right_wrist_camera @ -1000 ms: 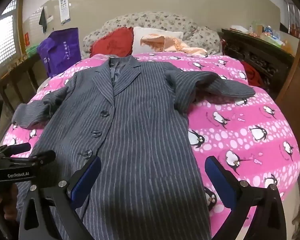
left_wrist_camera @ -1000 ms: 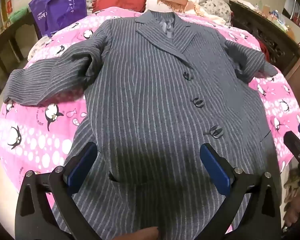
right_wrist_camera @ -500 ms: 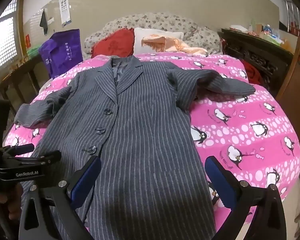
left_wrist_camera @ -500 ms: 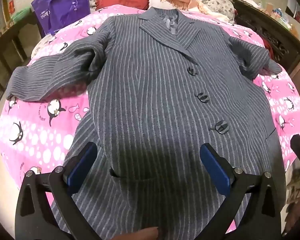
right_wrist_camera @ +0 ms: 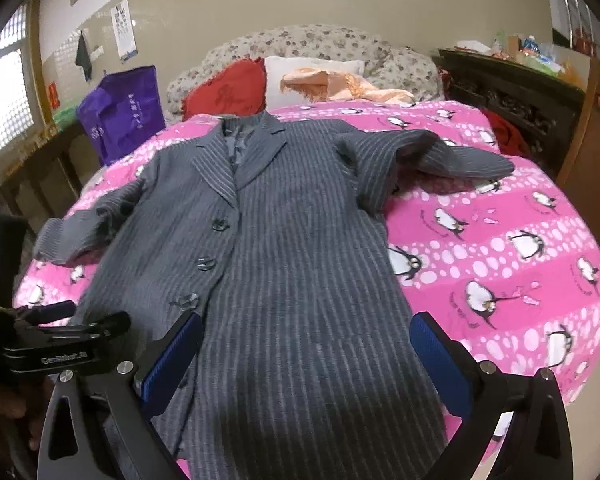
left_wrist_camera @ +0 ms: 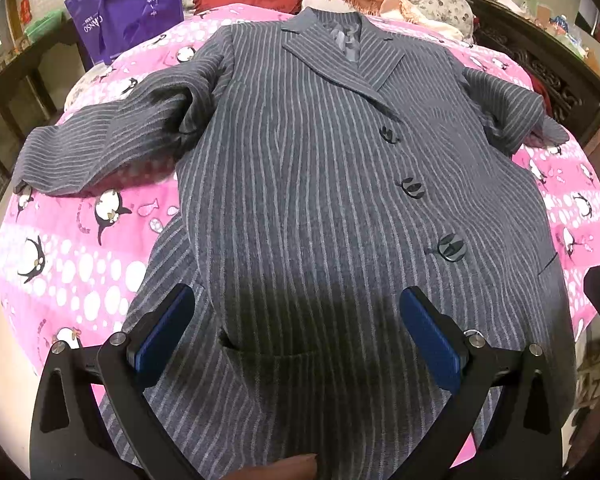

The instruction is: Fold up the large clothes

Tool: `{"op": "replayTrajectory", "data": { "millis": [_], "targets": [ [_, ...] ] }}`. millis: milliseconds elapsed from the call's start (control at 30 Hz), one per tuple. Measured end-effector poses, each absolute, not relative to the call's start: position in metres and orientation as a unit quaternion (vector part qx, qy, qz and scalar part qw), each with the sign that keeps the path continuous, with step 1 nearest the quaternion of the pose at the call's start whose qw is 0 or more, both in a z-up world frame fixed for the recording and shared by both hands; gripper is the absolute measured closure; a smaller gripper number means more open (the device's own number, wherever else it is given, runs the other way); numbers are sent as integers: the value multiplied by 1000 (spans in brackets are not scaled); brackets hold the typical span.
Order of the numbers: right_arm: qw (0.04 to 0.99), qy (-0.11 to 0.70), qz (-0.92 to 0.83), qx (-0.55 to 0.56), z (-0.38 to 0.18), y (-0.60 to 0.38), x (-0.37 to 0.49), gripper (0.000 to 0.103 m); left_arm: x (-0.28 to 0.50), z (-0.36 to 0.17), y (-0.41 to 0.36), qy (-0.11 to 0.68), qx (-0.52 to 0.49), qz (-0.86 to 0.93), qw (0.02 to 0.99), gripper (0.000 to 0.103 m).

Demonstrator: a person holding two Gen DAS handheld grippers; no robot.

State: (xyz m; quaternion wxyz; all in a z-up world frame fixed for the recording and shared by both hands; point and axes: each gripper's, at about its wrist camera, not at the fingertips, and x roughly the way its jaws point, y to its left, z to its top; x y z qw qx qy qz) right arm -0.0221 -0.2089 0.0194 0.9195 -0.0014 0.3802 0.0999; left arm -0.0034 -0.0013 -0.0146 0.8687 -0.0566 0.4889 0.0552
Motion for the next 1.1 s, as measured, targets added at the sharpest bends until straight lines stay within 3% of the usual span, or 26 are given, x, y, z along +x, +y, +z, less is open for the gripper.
{"op": "replayTrajectory", "data": {
  "millis": [1100],
  "targets": [
    [905,416,83,-23,6,-209,-21,0,-7,-19,-4,491,-60,55,868,0]
  ]
}}
